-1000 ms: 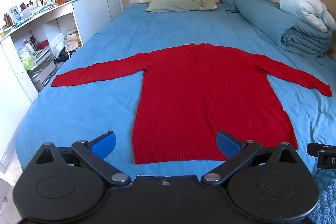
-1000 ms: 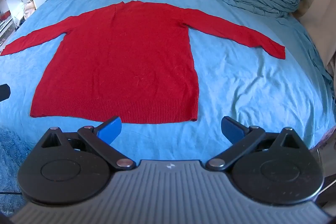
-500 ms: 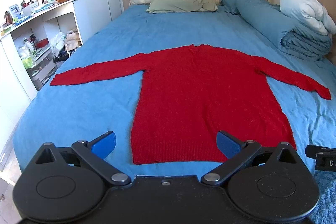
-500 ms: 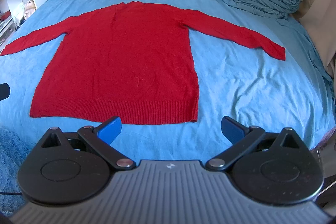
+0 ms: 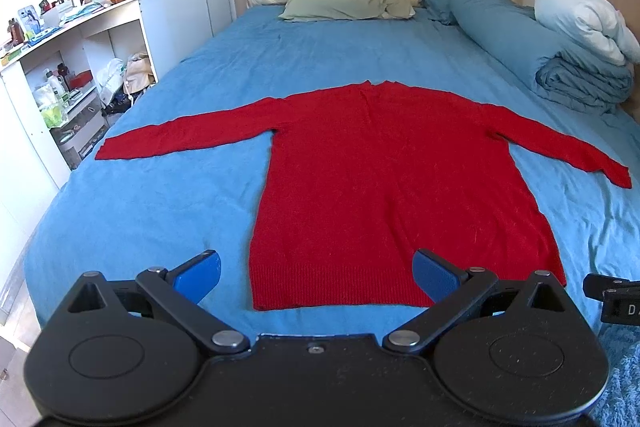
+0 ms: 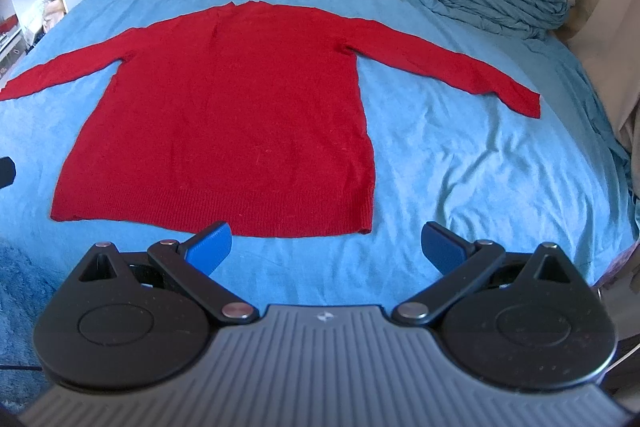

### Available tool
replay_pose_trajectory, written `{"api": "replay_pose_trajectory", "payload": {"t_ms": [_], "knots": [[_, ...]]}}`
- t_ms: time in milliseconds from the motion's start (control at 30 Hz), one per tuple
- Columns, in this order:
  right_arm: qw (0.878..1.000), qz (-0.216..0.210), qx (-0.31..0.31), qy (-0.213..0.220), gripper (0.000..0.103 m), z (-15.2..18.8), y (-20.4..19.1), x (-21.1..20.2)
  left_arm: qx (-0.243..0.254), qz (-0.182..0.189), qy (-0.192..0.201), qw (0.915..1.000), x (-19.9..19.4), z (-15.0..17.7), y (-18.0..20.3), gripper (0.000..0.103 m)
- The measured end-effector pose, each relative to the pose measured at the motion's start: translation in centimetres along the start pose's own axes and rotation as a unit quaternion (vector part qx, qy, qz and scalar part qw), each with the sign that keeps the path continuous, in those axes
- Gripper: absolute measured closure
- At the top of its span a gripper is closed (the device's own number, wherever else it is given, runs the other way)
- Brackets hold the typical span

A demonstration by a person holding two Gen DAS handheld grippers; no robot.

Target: Fold small clothes

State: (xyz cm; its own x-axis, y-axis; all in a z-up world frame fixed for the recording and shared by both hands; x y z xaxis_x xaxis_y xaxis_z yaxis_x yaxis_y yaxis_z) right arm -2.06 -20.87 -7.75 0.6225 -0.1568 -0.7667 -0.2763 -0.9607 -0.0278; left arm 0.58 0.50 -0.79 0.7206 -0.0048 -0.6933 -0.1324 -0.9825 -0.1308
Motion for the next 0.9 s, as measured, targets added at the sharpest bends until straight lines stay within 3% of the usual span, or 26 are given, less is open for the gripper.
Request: {"api": "replay_pose_trajectory", "payload": {"t_ms": [900], "knots": [[1.000, -0.005, 0.005, -0.002, 0.000, 0.00, -0.07, 0.12, 0.002, -0.004, 0.004, 1.0000, -0.03, 0.04, 0.26, 0.000]]}}
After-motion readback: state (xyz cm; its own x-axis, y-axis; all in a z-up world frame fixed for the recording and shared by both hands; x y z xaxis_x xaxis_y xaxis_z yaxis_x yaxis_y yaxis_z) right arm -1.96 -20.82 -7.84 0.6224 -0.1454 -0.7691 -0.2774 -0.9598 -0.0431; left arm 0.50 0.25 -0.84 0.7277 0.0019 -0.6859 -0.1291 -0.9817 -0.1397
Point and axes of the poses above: each gripper's, at about its wrist camera, not at the fingertips, and x roughly the way its jaws point, y to its right, z to its underside, the point moved 1 cm from there along x, roughly the way its jaws point, and after that the axes turned 6 degrees about x, right-handed, at the moved point
